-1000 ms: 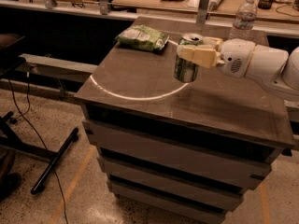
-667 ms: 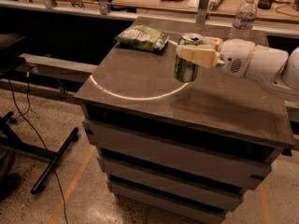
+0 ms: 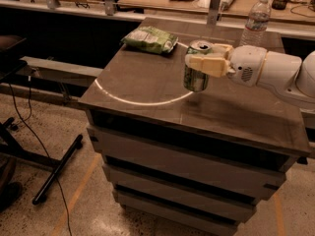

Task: Place green can upright

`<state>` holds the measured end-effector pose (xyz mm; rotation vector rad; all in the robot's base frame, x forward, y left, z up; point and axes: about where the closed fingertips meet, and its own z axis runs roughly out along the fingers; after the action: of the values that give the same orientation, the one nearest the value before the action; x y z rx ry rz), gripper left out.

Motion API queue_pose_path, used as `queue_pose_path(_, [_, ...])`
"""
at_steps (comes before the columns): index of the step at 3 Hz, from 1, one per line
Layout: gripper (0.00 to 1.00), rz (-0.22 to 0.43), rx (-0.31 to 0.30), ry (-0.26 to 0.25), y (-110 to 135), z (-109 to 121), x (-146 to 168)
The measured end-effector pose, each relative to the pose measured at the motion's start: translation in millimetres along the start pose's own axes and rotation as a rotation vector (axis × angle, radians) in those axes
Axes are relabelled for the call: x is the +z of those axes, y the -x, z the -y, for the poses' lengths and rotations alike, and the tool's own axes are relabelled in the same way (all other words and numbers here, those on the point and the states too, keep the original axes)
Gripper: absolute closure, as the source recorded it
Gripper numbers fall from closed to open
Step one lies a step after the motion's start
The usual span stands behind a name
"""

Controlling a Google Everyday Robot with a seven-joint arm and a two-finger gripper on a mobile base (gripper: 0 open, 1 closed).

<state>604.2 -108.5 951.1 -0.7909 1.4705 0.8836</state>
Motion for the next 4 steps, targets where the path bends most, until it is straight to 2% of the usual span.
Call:
queue_pose_path(1, [1.0,0.009,-0.015,0.001,-8.6,-3.7,-1.9])
queue_pose_path(2, [1.0,0.029,-0.021,0.025,-16.2,-12.4,-1.2])
queue_pose_path(3, [0.84,0.054,-0.067,0.084,-18.0,-24.4,1.2])
queue_pose_path(4, [0.61,0.063,-0.119,0.139,-21.3,-34.3,3.3])
